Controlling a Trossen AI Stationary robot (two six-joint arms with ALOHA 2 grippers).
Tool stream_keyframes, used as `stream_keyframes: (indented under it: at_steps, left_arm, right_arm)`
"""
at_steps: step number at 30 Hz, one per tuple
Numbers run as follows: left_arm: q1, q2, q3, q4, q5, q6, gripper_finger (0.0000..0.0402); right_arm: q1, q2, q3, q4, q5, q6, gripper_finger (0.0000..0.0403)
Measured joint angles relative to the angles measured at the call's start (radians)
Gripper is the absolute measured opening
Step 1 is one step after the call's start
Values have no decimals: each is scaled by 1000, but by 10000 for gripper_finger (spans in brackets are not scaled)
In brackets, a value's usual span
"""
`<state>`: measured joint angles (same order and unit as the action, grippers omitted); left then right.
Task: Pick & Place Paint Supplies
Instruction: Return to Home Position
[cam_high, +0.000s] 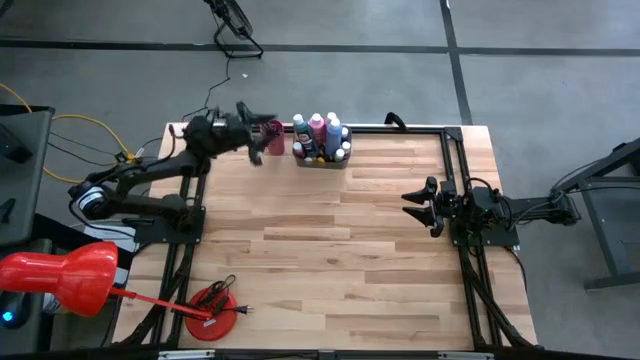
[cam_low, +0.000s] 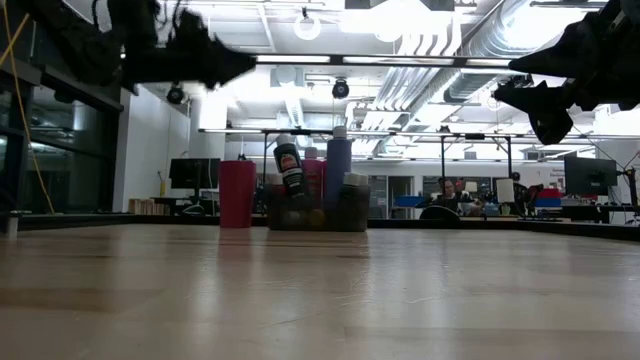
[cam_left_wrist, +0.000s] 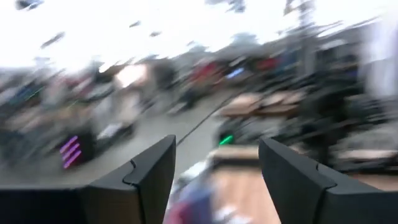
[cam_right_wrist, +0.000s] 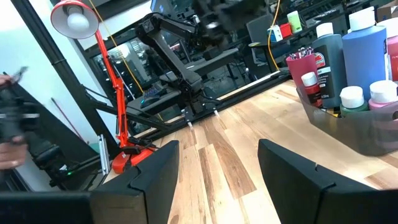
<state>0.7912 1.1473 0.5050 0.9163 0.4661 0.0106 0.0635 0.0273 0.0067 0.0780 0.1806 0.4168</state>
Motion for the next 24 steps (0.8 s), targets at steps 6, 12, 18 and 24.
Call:
stream_keyframes:
  at_steps: [6,12,18,24]
  left_arm:
    - [-177,-16,-125,290,66,-68,225]
    - [-271,-169,-296,218,23,-86,225]
    - [-381,-438,-393,-44,7,-71,225]
    - [-498,-709,-409,-411,-36,-23,225]
  right_arm:
    - [0,0,0,0,0,0,213]
    - [0,0,0,0,0,0,213]
    - [0,0,0,0,0,0,213]
    - [0,0,0,0,0,0,213]
